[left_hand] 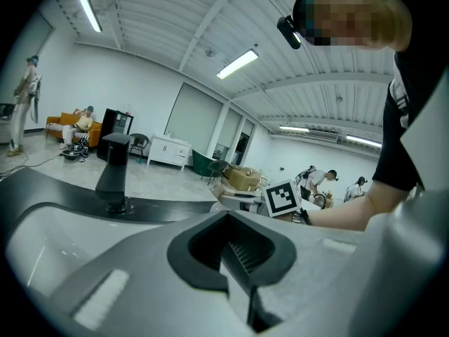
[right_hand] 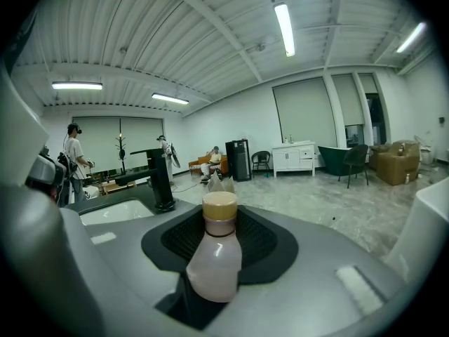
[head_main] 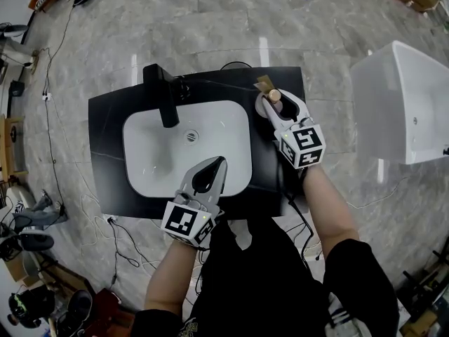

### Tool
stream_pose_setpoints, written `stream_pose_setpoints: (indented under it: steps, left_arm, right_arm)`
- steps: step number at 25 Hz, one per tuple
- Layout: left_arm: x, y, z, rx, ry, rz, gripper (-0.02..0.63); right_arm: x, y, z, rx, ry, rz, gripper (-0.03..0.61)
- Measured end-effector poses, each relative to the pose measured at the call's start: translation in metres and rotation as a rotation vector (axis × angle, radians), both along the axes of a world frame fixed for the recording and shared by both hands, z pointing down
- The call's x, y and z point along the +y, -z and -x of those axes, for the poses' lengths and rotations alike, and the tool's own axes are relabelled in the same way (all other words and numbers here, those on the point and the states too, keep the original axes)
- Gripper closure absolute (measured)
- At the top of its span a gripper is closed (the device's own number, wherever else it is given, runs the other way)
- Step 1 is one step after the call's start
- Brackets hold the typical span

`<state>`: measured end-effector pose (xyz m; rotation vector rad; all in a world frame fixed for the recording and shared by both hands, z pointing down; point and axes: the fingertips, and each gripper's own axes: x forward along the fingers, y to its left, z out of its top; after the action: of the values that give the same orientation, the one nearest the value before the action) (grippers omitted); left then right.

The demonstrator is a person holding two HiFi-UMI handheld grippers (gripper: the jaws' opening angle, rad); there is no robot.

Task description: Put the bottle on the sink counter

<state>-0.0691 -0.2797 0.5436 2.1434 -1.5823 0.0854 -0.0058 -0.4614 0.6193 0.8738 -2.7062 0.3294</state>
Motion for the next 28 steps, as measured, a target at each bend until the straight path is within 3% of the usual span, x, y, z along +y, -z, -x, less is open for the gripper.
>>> stream_pose_setpoints:
  steps: [28]
  left_arm:
    - [0.023, -0.005, 0.016, 0.007, 0.049, 0.012, 0.614]
  right_arm:
    - [0.007, -0.008, 0.012, 0.023, 0.027, -0.061, 0.407]
